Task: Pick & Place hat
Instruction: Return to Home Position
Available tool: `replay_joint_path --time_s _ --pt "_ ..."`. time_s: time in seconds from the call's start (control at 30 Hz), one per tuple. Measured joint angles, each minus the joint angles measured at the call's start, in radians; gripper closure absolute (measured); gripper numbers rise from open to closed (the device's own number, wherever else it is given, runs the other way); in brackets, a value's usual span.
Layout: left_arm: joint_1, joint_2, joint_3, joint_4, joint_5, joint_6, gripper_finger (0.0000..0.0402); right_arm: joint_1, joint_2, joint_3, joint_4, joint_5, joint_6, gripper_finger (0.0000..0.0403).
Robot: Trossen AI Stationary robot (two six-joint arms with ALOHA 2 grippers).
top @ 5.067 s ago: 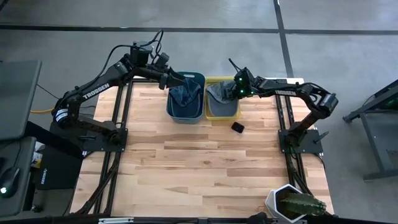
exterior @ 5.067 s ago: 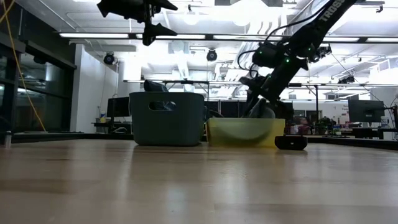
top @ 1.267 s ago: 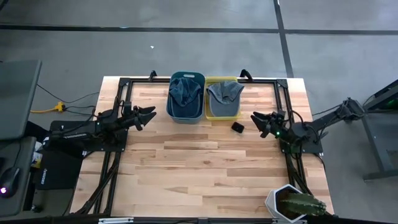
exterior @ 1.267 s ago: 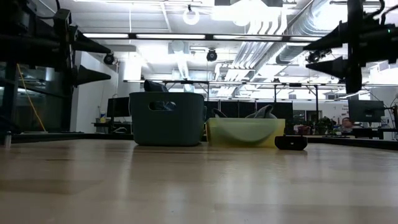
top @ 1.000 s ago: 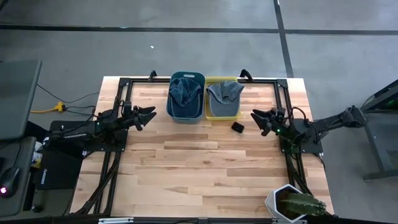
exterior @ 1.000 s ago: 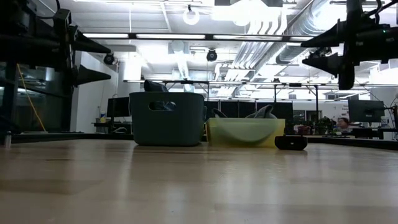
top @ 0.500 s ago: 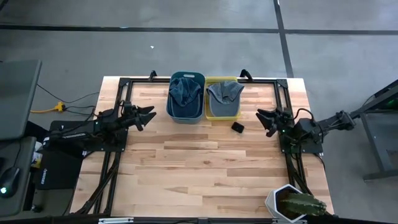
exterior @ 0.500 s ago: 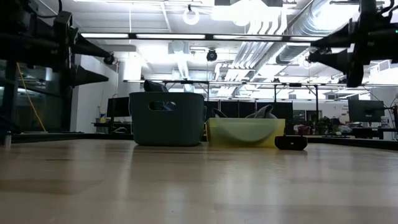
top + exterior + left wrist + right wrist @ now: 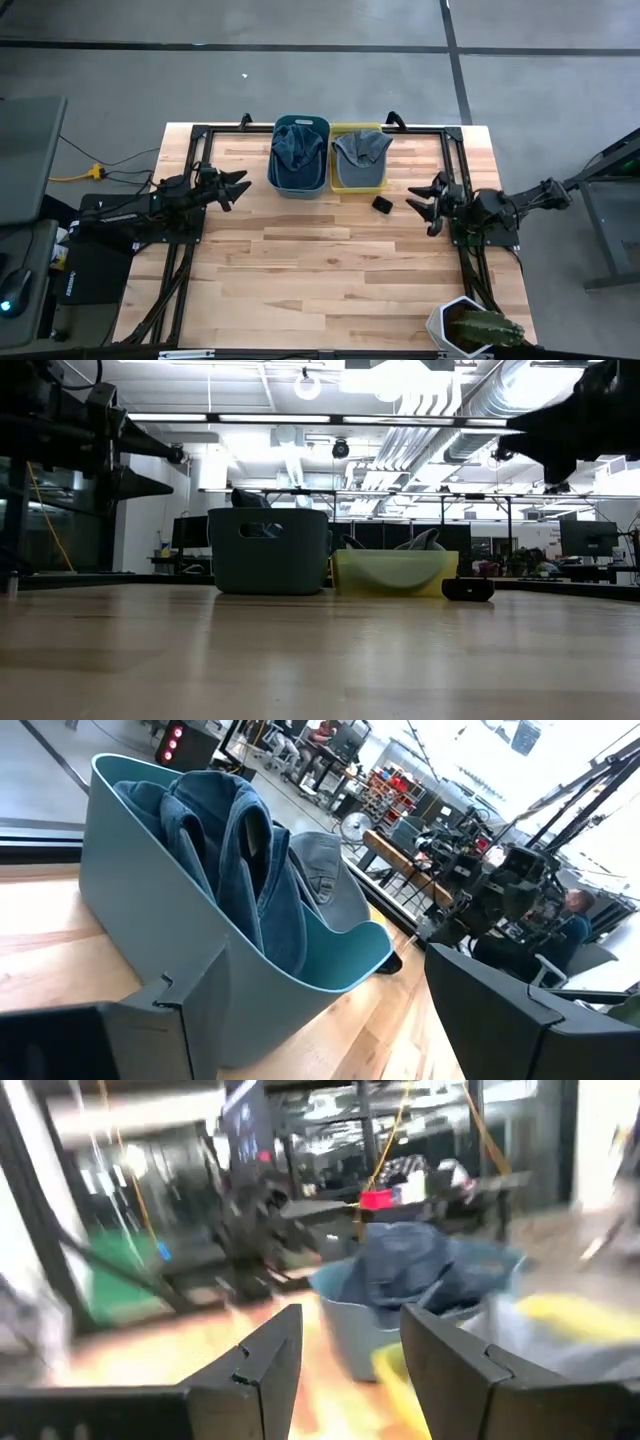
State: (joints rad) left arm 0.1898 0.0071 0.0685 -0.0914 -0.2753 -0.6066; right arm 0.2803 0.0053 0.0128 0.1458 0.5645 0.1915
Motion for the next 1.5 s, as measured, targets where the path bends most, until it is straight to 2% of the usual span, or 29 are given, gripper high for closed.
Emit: replay_joint_path --time_s 0.1,0.17,0.27,0.37,0.43,0.6,0.67,1.5 --pt "0.0 0.0 0.0 -0.002 0.01 0.0 0.0126 0.0 0.0 0.0 -0.04 -0.002 -0.208 0.0238" --pt "0.0 0.0 0.001 -0.003 0.024 0.0 0.0126 0.0 0.005 0.0 -0.065 0.032 -0.264 0.0238" --pt "0.0 0.0 0.001 -0.006 0.059 0.0 0.0126 0.0 0.007 0.002 -0.074 0.137 -0.277 0.0238" --pt "0.0 0.0 0.001 -0.012 0.147 0.064 0.0126 0.001 0.006 0.002 -0.073 0.143 -0.224 0.0238" --pt "0.0 0.0 0.001 -0.017 0.234 0.131 0.0126 0.001 0.006 0.002 -0.077 0.085 -0.18 0.0238" --pt "0.0 0.0 0.0 -0.011 0.406 0.181 0.0126 0.001 0.006 0.002 -0.089 -0.22 -0.154 0.0237" --pt "0.0 0.0 0.001 -0.01 0.44 0.184 0.0126 0.001 0.006 0.001 -0.089 -0.267 -0.141 0.0237" --pt "0.0 0.0 0.001 -0.012 0.44 0.183 0.0126 0.001 0.007 0.001 -0.095 -0.28 -0.155 0.0238"
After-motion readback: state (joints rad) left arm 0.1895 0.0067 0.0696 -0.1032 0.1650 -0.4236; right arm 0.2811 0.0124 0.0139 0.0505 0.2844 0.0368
